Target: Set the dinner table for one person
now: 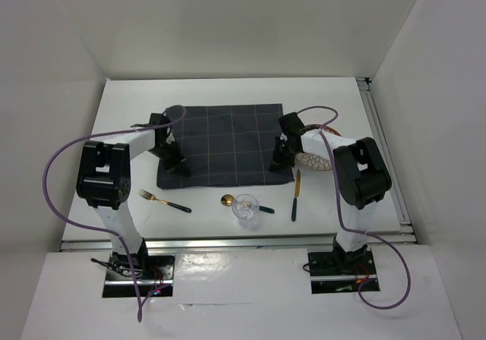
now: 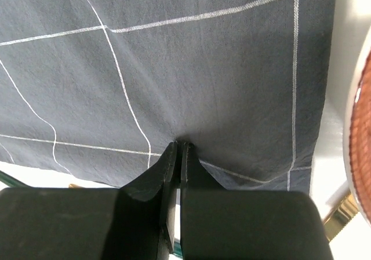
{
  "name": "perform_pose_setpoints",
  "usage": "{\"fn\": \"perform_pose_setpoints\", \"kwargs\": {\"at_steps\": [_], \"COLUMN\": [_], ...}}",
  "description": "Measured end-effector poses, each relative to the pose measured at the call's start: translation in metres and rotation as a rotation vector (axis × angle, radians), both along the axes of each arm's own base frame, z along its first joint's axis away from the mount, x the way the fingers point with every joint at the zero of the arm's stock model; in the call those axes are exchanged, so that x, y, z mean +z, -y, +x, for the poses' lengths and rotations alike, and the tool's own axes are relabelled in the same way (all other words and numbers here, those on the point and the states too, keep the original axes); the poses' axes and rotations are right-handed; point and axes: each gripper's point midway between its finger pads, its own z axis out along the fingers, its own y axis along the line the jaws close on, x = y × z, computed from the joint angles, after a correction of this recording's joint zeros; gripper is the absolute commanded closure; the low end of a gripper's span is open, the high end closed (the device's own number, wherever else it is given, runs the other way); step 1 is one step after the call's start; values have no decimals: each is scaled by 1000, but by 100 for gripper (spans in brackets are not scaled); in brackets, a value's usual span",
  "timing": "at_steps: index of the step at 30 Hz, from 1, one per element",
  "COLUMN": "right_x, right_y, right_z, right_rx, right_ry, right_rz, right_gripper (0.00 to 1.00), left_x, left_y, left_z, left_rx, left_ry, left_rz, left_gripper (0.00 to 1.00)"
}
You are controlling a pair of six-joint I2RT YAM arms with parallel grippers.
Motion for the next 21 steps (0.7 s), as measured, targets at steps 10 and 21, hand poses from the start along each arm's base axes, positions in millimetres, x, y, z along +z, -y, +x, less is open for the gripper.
{"fn": "perform_pose_setpoints", "kwargs": {"at_steps": [10, 21], "right_x": [26, 167], "right_y": [1, 84], "right_z": [-1, 33], "right_rx": [-1, -297], "right_ry": [20, 340], "right_rz": [-72, -39], "right_gripper": [100, 22], "left_x": [14, 98], "left_y": [-5, -7], "left_z": [15, 83], "left_rx": [-6, -38], "left_ry": [35, 280], "left_rz": [56, 144], "left_gripper": [100, 58]}}
